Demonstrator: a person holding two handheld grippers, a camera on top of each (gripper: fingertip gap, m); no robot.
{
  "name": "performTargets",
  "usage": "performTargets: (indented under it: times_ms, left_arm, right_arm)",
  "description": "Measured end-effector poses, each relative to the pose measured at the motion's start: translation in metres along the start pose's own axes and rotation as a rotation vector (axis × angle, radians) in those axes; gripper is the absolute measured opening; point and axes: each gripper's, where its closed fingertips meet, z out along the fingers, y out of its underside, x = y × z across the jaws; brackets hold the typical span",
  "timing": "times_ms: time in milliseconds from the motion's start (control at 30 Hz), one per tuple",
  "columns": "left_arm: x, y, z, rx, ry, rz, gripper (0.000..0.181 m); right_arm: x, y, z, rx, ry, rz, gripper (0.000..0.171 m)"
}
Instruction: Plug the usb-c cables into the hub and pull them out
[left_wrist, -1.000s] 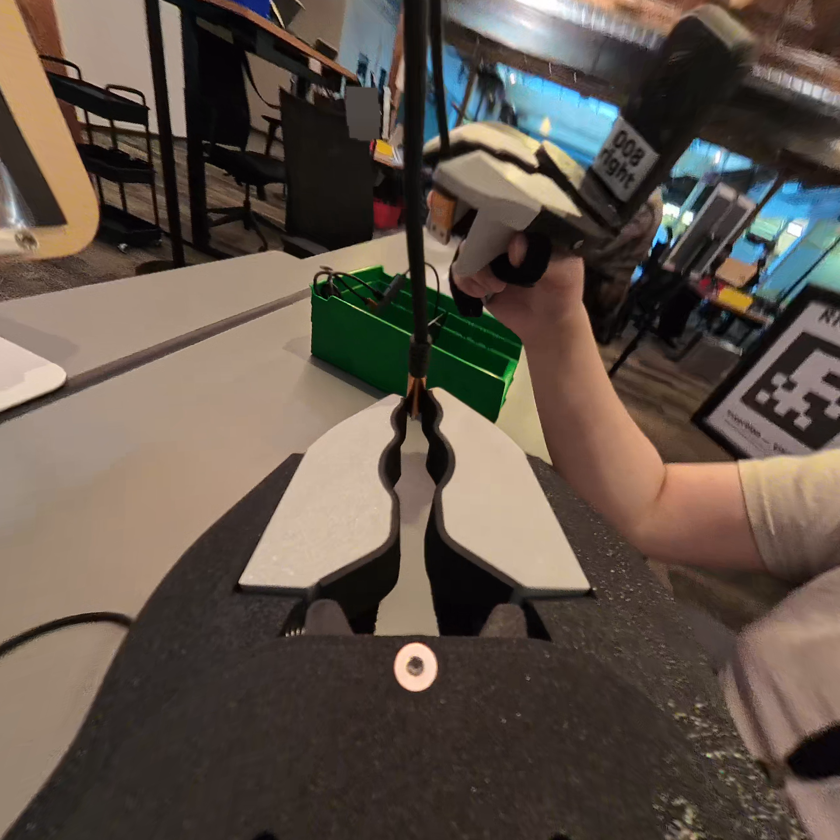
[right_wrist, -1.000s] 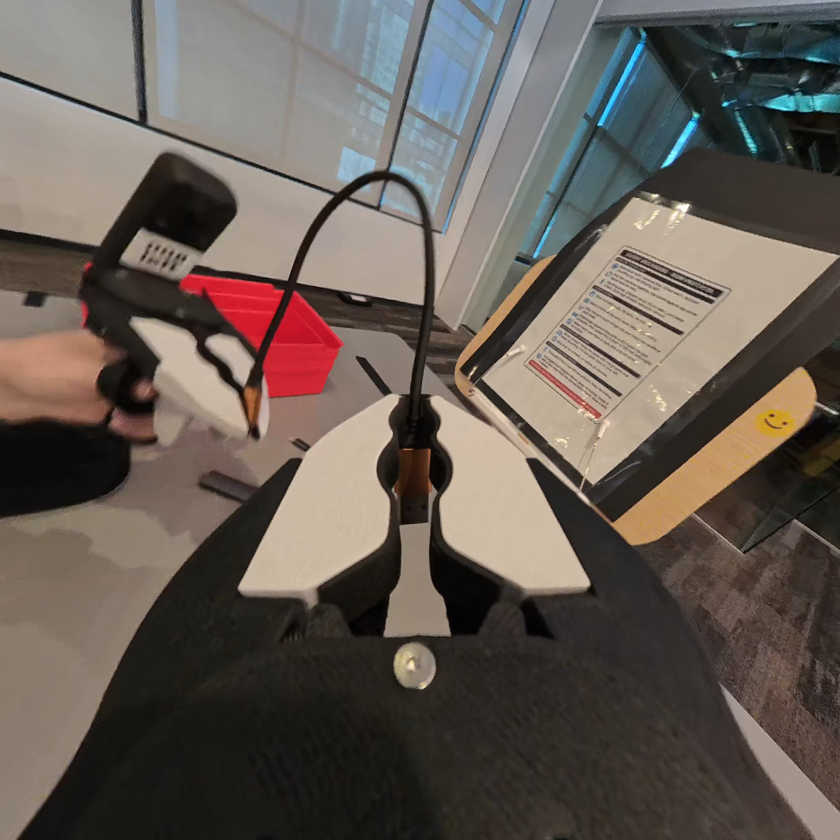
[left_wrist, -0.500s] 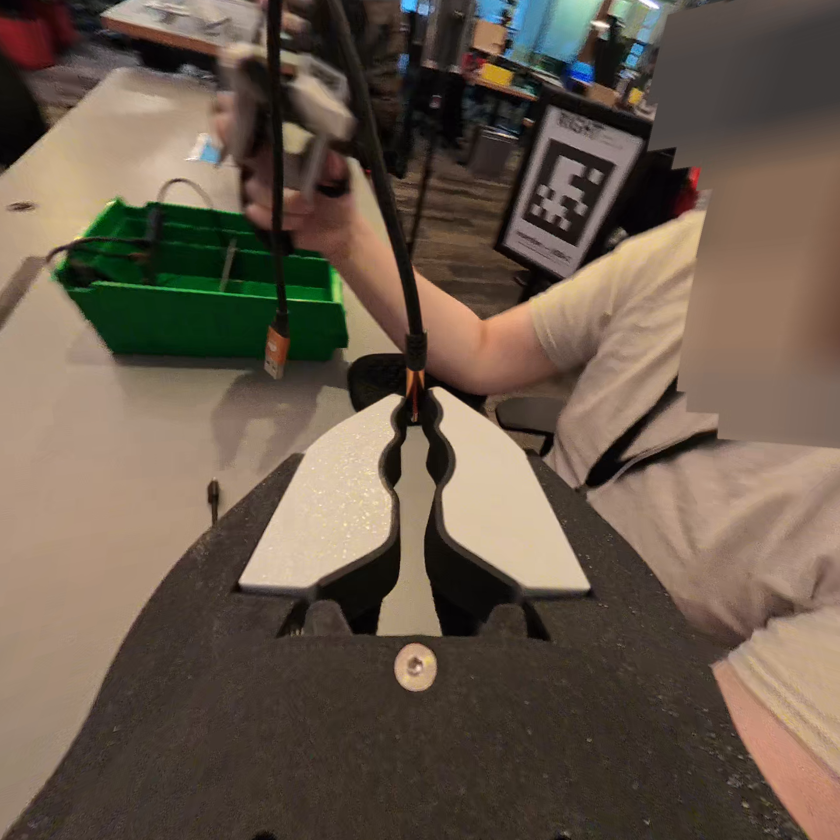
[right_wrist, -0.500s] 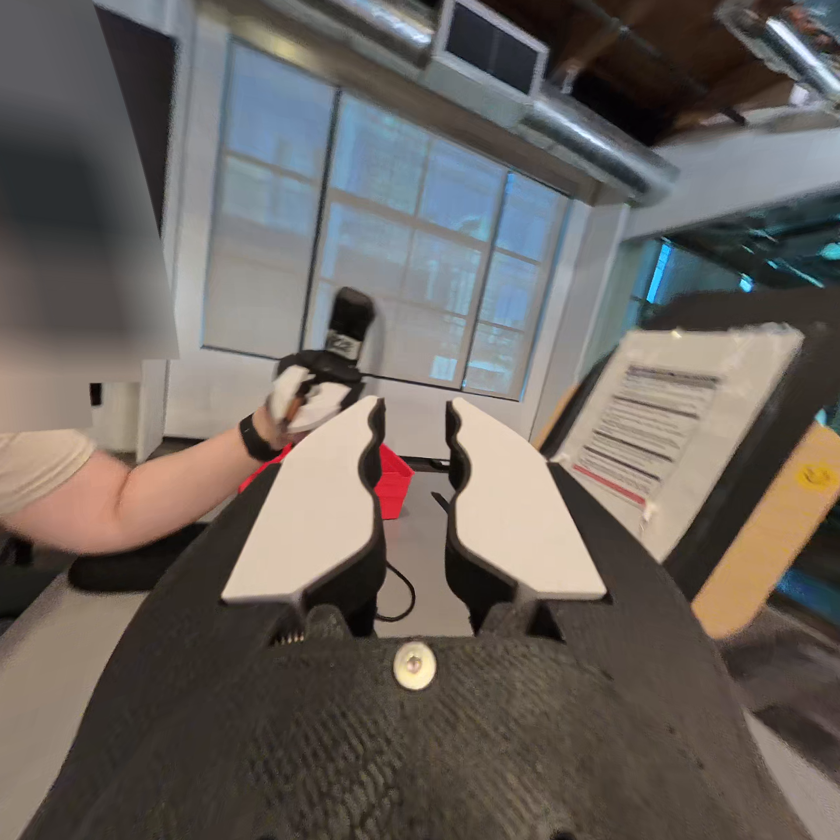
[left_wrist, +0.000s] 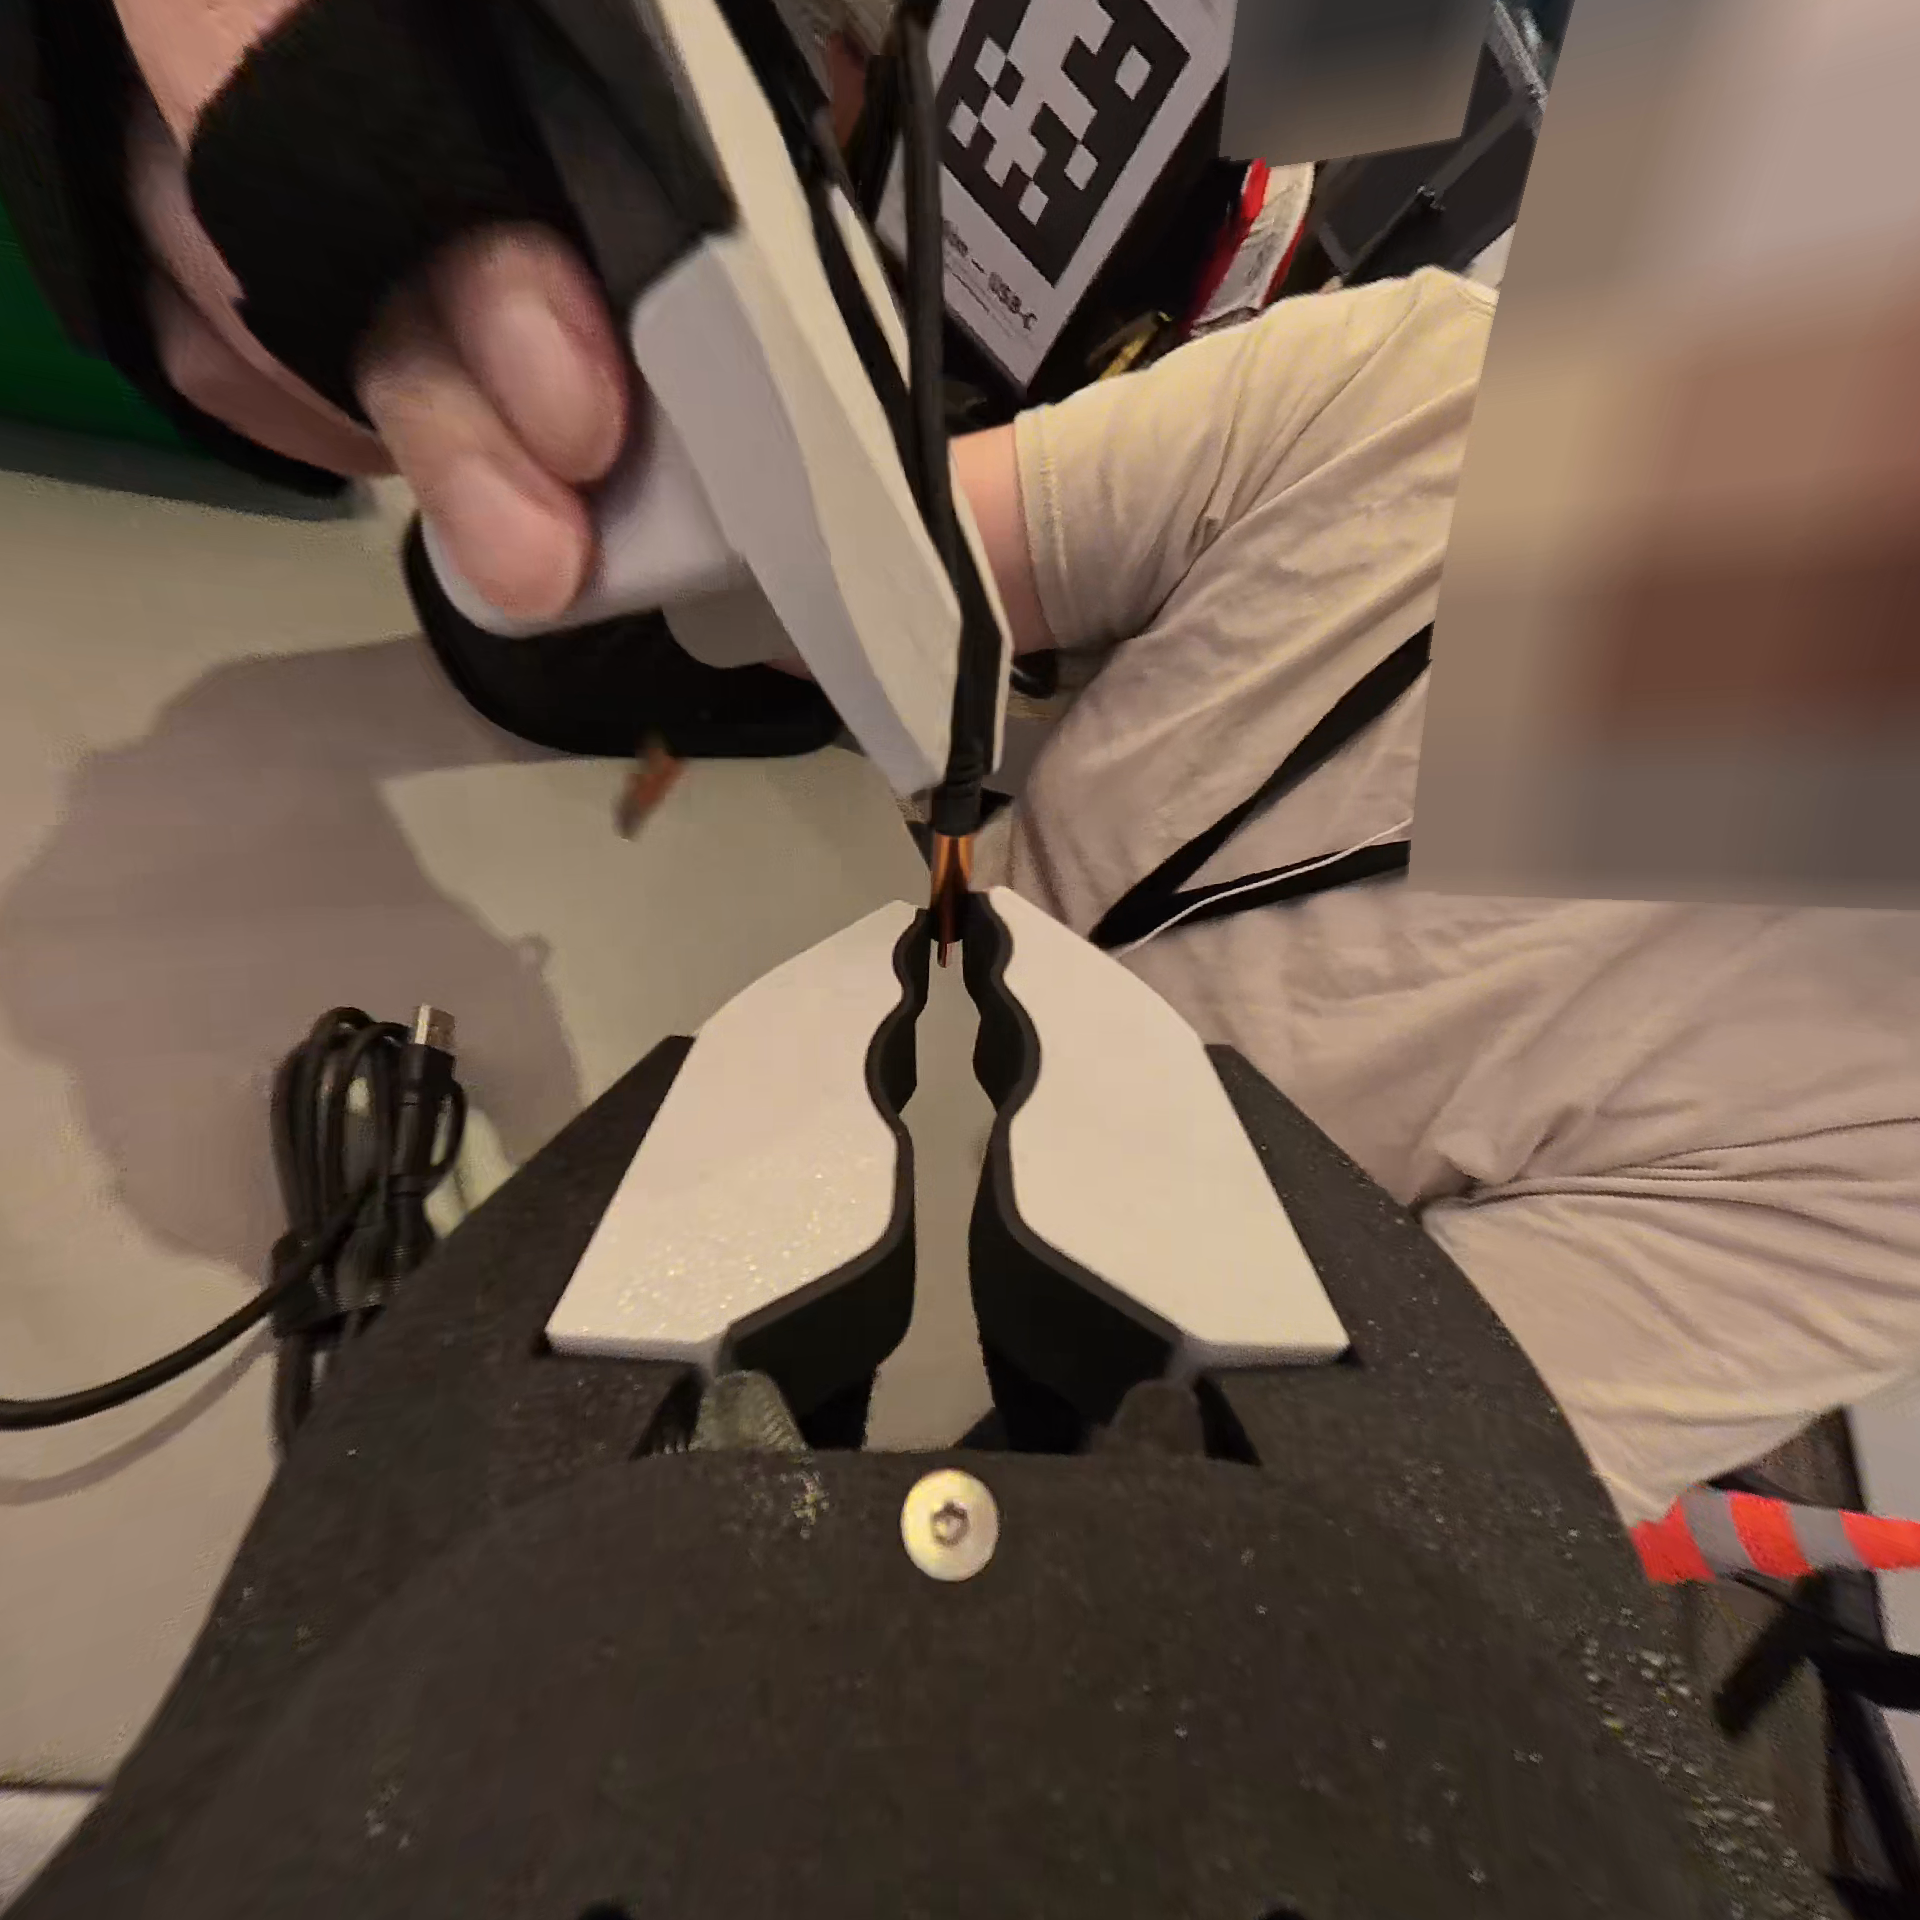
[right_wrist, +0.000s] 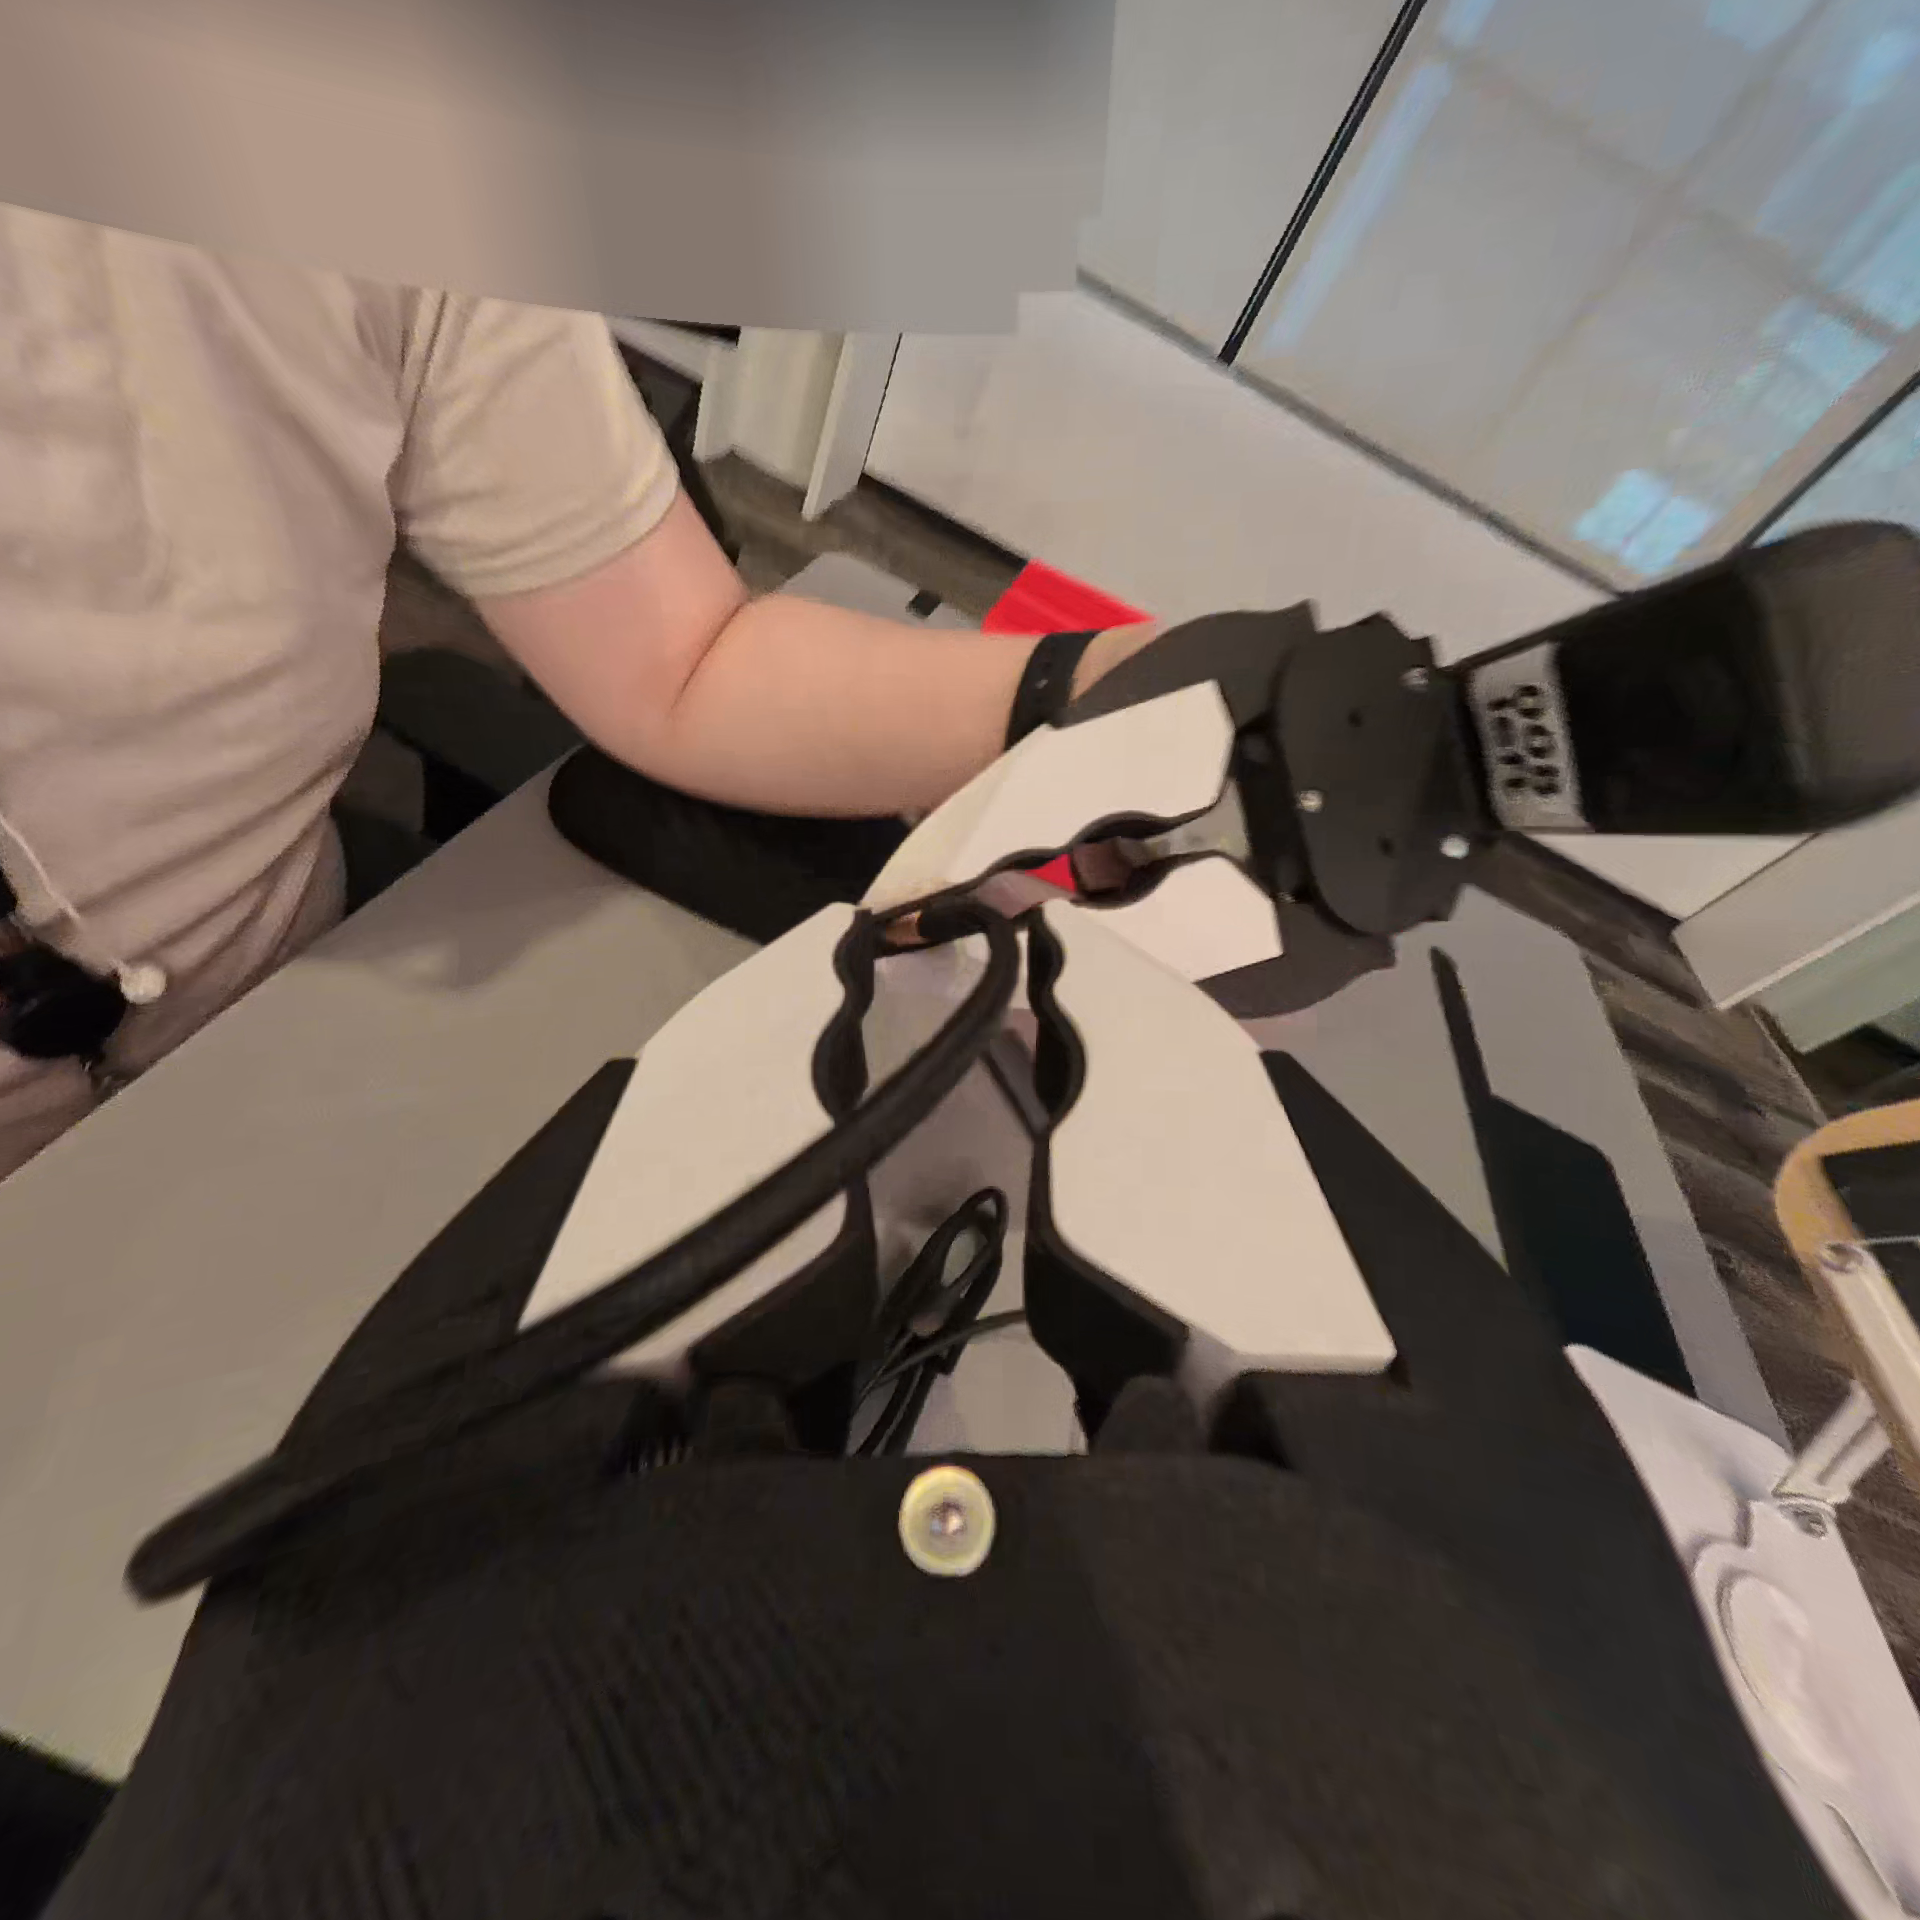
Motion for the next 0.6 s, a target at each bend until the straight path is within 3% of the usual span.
performTargets:
  times_ms: [133,433,600]
  left_arm:
    - [0.002,0.009,0.005,-0.033,0.051,-0.066,0.005]
    - [-0.003,0.019,0.010,-0.076,0.080,-0.127,0.005]
    - [-0.015,0.016,0.008,-0.067,-0.003,-0.101,0.006]
  right_arm:
    - [-0.010,0.013,0.012,-0.139,-0.026,-0.056,0.026]
    - [-0.018,0.021,0.020,-0.200,-0.079,-0.062,0.015]
    - [-0.013,0.029,0.013,-0.275,-0.055,-0.047,0.014]
